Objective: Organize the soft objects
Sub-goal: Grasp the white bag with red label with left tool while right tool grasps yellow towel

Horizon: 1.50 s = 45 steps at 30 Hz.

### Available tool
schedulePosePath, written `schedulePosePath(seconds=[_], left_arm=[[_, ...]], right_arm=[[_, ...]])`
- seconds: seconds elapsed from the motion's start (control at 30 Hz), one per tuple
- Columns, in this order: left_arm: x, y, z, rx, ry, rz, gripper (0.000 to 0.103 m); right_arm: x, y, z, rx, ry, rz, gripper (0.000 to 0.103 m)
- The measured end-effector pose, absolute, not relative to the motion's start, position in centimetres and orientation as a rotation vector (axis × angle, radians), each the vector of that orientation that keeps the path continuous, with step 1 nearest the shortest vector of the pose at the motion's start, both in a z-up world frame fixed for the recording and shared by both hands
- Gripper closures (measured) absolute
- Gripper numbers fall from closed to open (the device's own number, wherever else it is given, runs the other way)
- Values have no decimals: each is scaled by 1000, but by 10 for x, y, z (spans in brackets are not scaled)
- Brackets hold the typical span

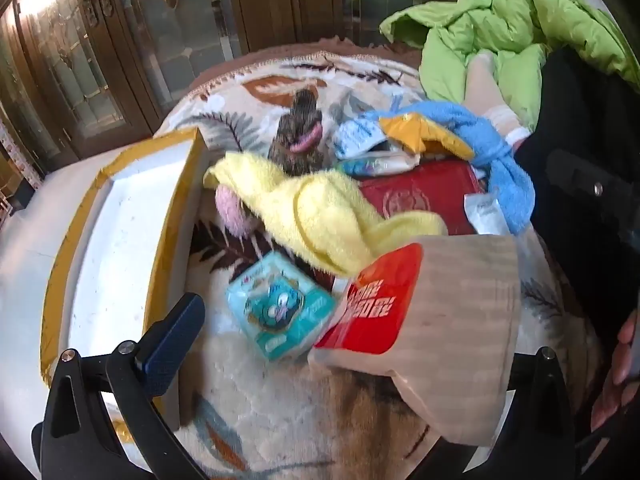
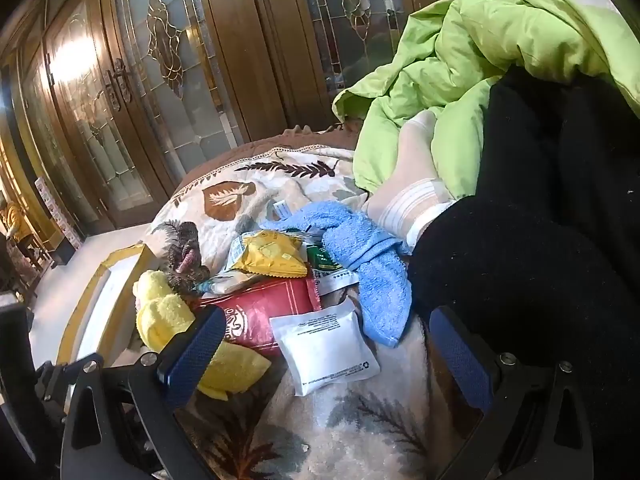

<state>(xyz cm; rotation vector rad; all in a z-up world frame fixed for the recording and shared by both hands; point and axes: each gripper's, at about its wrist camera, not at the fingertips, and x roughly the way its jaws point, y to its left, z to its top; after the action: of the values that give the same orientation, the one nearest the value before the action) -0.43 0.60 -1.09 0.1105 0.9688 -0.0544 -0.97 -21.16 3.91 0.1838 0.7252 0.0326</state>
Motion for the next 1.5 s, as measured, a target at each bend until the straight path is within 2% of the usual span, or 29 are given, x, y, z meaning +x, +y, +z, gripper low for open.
schedulePosePath(seconds=[0.7,0.93,1.13,1.37,1.5], left_arm=[[-78,49,9,-176,994,-74,0],[-77,45,15,-157,1033,-206,0],[-92,47,36,-24,943,-219,0],[-61,48,6,-52,1079,-185,0],[-56,42,-3,-71,1087,-161,0]], right_arm=[[-7,-209,35,201,755,87,0],[-8,-204,35,183,763,124,0],[-4,-198,32,192,794,169,0],[1,-186,37,139,830,262,0],[0,-186,40,161,842,276,0]])
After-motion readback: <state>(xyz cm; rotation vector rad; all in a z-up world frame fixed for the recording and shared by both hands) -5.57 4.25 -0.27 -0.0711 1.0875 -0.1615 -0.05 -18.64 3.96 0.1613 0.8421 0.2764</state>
